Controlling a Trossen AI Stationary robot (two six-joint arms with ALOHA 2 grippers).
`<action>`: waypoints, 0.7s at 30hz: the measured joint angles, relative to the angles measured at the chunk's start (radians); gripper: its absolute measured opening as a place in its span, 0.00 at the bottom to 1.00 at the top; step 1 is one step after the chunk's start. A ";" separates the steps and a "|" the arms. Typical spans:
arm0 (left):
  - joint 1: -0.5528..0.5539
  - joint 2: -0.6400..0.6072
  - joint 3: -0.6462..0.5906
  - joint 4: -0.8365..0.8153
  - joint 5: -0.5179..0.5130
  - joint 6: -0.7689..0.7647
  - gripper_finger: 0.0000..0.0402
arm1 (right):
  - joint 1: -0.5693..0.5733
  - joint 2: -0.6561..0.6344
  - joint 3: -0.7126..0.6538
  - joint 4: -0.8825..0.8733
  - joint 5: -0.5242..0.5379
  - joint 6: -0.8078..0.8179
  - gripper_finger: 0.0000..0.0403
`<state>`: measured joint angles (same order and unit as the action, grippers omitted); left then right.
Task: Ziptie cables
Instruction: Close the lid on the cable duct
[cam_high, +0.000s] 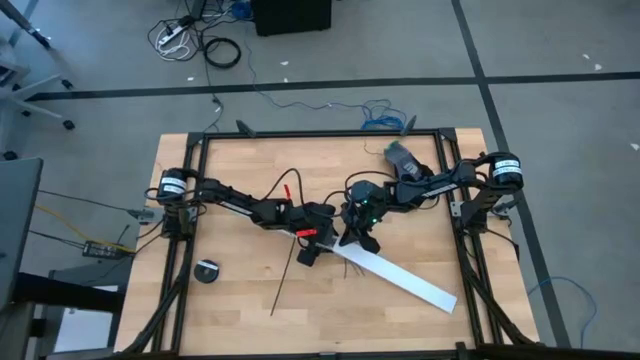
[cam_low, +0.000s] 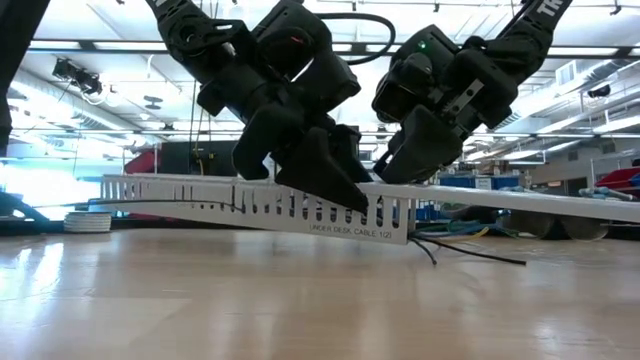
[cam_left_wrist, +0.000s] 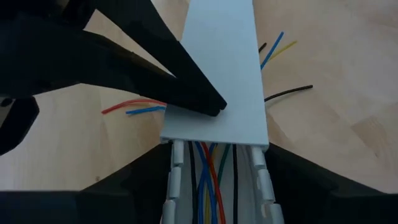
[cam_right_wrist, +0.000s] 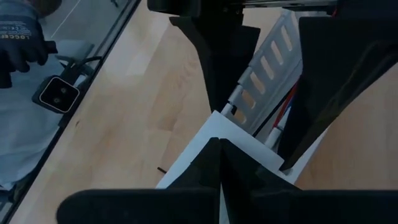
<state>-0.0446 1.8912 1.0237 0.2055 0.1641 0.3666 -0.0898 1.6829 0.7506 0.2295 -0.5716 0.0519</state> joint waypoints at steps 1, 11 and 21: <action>0.000 0.000 0.000 -0.003 -0.003 0.001 0.59 | 0.000 0.000 0.000 -0.001 0.000 0.001 0.00; -0.012 -0.007 0.005 -0.008 -0.021 0.023 0.71 | 0.001 0.003 -0.001 -0.029 0.007 0.003 0.00; -0.012 -0.015 0.004 -0.114 -0.133 0.069 0.72 | 0.004 0.002 0.000 -0.053 0.007 0.000 0.00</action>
<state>-0.0563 1.8766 1.0279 0.0915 0.0307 0.4353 -0.0861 1.6849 0.7506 0.1761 -0.5645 0.0521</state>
